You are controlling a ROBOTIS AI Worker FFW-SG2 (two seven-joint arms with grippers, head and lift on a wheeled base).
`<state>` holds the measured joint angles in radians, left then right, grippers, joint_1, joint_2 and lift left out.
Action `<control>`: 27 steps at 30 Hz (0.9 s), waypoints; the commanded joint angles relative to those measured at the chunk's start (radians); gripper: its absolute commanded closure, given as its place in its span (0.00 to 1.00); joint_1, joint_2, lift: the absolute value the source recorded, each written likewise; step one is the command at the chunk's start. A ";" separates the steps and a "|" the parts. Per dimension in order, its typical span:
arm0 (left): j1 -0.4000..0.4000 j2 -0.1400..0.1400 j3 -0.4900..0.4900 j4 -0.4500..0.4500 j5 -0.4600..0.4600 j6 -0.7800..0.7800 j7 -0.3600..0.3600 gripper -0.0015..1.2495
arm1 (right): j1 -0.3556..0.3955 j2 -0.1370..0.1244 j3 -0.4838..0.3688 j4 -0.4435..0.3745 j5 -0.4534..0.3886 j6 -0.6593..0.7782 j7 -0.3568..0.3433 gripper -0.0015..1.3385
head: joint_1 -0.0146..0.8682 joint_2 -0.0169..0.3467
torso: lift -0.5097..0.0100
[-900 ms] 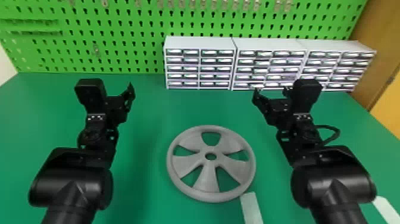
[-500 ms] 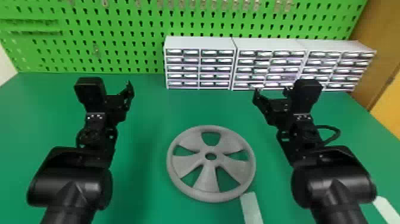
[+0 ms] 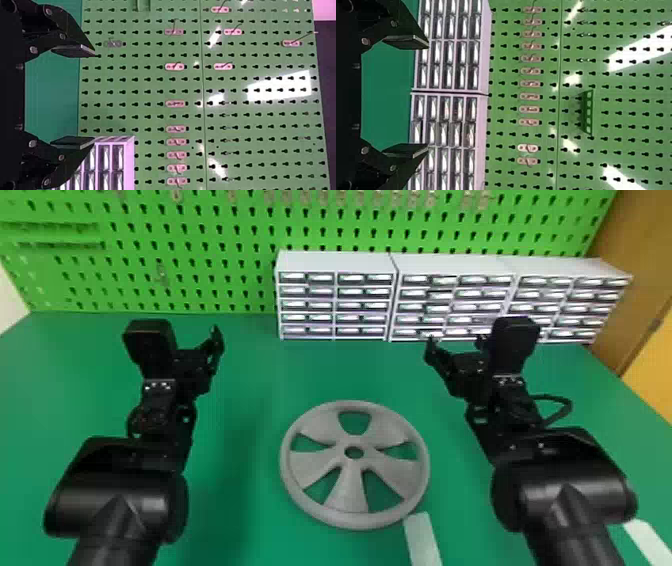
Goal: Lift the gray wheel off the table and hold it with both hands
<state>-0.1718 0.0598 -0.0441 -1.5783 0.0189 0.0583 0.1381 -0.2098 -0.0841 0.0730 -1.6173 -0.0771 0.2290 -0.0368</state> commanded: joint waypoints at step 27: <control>0.008 0.000 0.006 -0.011 -0.002 0.000 0.006 0.38 | -0.140 -0.032 -0.002 -0.179 -0.044 0.684 0.000 0.27 | 0.82 0.09 | 0.79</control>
<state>-0.1656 0.0598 -0.0377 -1.5853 0.0168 0.0581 0.1410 -0.3108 -0.1064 0.0732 -1.7678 -0.0914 0.7497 -0.0368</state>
